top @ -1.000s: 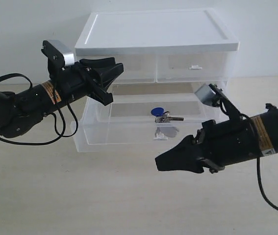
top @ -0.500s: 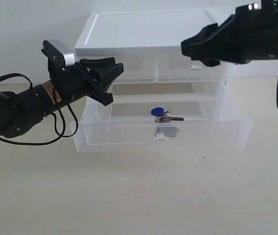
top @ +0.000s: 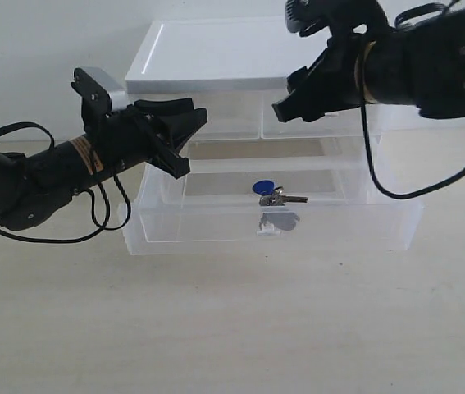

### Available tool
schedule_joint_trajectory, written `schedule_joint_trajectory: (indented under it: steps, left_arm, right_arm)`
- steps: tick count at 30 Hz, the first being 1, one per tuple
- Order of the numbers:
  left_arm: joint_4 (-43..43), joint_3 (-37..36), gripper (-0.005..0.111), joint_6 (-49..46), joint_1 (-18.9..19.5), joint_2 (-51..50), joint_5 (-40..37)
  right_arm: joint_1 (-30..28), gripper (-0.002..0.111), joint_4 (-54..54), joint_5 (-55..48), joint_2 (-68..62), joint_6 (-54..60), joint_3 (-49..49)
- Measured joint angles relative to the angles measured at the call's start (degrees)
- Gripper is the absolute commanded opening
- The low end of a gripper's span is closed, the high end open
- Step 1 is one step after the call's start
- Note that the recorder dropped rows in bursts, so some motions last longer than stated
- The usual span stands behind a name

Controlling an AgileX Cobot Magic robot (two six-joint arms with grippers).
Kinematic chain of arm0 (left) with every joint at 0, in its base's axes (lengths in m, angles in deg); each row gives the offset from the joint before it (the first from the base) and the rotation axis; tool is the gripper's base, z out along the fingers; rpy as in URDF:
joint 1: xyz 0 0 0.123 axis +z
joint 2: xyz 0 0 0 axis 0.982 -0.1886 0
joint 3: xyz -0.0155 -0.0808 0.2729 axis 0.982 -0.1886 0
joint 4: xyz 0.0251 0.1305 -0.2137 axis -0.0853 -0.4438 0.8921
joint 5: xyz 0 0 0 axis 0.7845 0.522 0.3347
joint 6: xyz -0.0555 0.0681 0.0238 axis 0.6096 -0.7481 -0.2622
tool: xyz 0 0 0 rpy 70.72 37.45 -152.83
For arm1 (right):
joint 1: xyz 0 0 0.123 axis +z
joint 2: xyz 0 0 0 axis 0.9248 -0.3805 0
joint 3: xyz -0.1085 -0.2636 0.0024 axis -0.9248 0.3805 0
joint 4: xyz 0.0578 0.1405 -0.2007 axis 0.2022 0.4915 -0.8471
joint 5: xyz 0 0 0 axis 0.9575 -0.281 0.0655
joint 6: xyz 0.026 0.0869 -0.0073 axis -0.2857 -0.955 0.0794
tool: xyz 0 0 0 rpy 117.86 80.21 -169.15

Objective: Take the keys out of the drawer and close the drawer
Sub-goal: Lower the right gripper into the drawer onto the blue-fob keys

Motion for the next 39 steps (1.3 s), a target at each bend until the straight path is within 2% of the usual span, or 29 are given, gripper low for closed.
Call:
schedule_joint_trajectory:
  steps: [1, 5, 7, 10, 13, 21, 36, 37, 39]
  left_arm:
    - [-0.1, 0.0, 0.031, 0.0, 0.0, 0.1, -0.2]
    - [-0.4, 0.1, 0.031, 0.0, 0.0, 0.2, -0.6]
    - [-0.4, 0.1, 0.031, 0.0, 0.0, 0.4, -0.8]
    - [-0.4, 0.1, 0.031, 0.0, 0.0, 0.4, -0.9]
    - [-0.5, 0.1, 0.031, 0.0, 0.0, 0.5, -1.4]
    - [-0.5, 0.1, 0.031, 0.0, 0.0, 0.5, -1.5]
    - [-0.5, 0.1, 0.031, -0.1, 0.0, 0.5, -1.5]
    - [-0.5, 0.1, 0.031, -0.1, 0.0, 0.5, -1.5]
    - [-0.5, 0.1, 0.031, -0.1, 0.0, 0.5, -1.5]
  right_arm:
    - [0.8, 0.062, 5.9, -3.0, -0.8, 6.2, -0.8]
    - [1.5, 0.062, 41.8, -17.4, -3.9, 38.6, -9.1]
    - [1.5, 0.062, 54.4, -23.3, -5.3, 50.8, -13.5]
    - [1.5, 0.062, 69.4, -26.7, -7.0, 65.3, -18.9]
    - [1.5, 0.062, 79.9, -28.6, -9.0, 73.8, -22.1]
    - [1.5, 0.062, 84.3, -32.5, -16.4, 78.0, -23.4]
    - [1.5, 0.062, 90.1, -31.1, -21.6, 83.5, -24.1]
    - [1.5, 0.061, 90.2, -30.8, -22.0, 83.5, -24.1]
    - [1.5, 0.053, 90.2, -30.7, -22.1, 83.5, -24.3]
